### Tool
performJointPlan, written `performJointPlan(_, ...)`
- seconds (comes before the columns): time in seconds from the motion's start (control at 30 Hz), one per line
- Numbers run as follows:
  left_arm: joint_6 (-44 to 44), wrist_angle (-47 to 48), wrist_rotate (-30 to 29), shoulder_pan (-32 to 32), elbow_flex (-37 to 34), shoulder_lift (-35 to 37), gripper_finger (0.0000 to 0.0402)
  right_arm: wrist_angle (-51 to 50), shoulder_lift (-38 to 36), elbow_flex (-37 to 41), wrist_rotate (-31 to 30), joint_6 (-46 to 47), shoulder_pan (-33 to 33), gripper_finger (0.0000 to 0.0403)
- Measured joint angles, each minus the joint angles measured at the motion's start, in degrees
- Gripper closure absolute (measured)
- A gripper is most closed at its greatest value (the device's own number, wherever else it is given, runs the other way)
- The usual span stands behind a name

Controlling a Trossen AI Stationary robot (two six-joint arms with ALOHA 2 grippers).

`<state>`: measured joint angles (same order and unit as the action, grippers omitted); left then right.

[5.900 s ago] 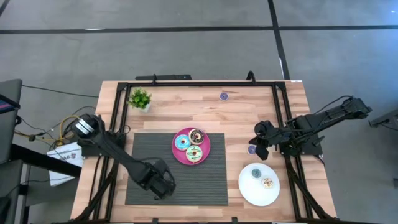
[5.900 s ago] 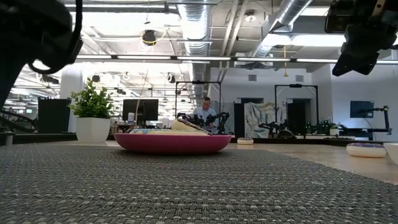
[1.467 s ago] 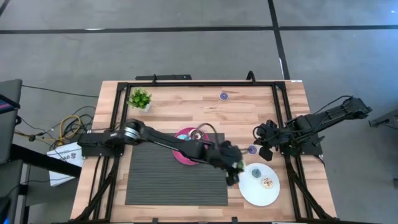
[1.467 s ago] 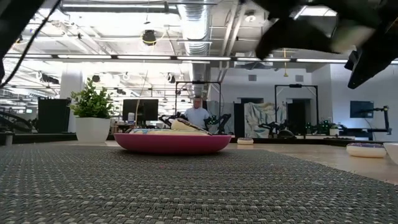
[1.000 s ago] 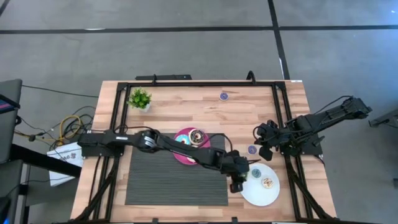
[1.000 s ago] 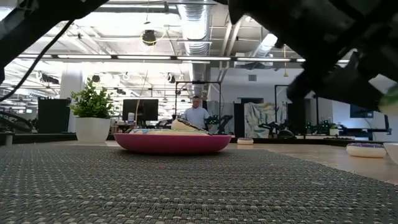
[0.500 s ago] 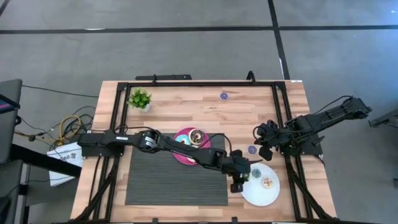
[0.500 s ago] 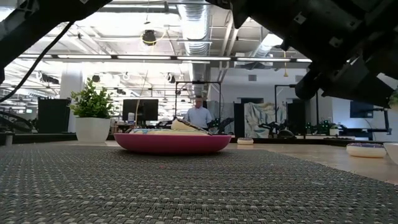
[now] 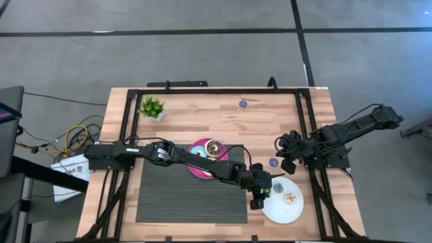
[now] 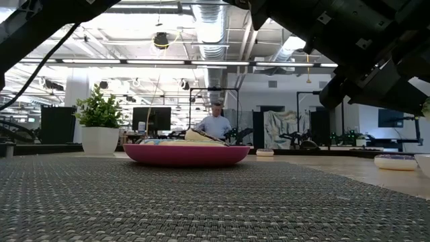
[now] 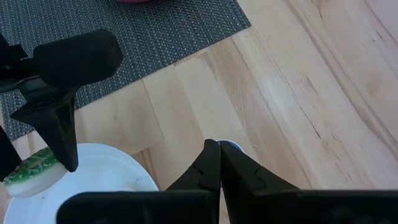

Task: Pick & Place donuts
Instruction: Put the small green donut on the white plate

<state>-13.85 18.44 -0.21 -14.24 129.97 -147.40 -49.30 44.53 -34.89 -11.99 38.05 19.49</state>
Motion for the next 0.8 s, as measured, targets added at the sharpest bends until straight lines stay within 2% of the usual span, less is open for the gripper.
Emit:
performJointPlan(0.17,-5.55,-5.46,4.45,-0.19,0.02,-3.49,0.0207,0.0,0.0,-0.02,0.0,0.08,0.0,0.0403)
performJointPlan(0.27,-7.16,-5.28,7.93,0.07,-0.24,-4.1,0.0207,0.09,-0.02,-0.02,0.0,0.12,0.0,0.0403)
performJointPlan(0.43,0.44,-5.83,2.57,0.08,0.05,-3.5,0.0207,-0.02,0.02,-0.02,0.02,0.59,0.0,0.0403)
performJointPlan(0.63,1.54,-4.69,-0.47,-0.25,0.0,-3.64,0.0207,-0.03,0.0,-0.02,0.04,0.59,0.0,0.0403)
performJointPlan(0.8,1.73,-4.87,-0.23,-0.28,-0.02,-3.69,0.0191,-0.28,0.02,-0.02,0.03,0.56,0.0,0.0403)
